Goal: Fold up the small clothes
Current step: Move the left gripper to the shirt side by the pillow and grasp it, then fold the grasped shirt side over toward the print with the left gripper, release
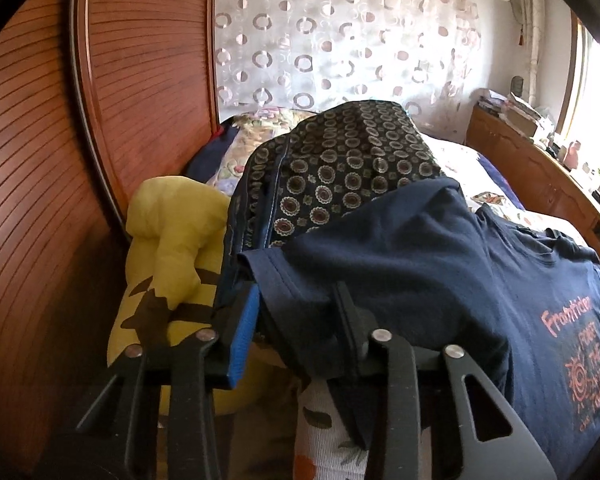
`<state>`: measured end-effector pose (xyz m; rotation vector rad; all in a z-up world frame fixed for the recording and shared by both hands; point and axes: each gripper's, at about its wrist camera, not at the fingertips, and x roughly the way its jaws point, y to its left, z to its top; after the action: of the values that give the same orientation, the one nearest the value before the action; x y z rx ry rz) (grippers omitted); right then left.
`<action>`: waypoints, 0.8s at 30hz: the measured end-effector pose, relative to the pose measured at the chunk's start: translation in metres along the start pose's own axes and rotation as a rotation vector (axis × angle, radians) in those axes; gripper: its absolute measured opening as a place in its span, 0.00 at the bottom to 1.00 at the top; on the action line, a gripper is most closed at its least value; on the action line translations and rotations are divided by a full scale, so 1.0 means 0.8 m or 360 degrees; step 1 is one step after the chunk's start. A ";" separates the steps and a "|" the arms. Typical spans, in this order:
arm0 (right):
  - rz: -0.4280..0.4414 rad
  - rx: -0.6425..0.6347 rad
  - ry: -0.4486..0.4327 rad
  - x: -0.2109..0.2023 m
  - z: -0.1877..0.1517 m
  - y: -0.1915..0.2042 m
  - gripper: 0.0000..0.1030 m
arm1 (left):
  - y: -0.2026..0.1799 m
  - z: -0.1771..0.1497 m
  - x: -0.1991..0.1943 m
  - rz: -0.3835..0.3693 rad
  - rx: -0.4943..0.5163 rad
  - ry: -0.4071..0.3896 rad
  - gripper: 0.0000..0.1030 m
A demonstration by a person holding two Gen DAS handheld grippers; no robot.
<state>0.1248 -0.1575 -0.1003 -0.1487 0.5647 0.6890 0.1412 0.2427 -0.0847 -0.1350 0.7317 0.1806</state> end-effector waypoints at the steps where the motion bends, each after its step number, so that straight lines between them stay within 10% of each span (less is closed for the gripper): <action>1: 0.0015 -0.0002 0.0006 0.000 -0.001 0.000 1.00 | 0.000 0.000 0.000 -0.0013 0.0000 0.0001 0.19; 5: 0.0042 -0.0032 0.0014 -0.008 -0.008 0.003 1.00 | -0.006 -0.001 -0.004 -0.0022 0.0023 0.0004 0.02; 19: -0.0058 0.0073 -0.0066 -0.039 -0.018 -0.030 1.00 | -0.066 0.049 -0.083 -0.0039 0.0225 -0.0243 0.01; 22: -0.0065 0.0076 -0.0062 -0.038 -0.020 -0.026 1.00 | -0.059 0.051 -0.066 0.0047 0.0268 -0.0153 0.40; 24: -0.0063 0.0084 -0.0059 -0.034 -0.022 -0.025 1.00 | -0.050 0.045 -0.050 0.0055 0.0254 -0.0090 0.48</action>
<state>0.1126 -0.1931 -0.1012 -0.0978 0.5428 0.6368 0.1436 0.2052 -0.0290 0.0346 0.6898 0.1574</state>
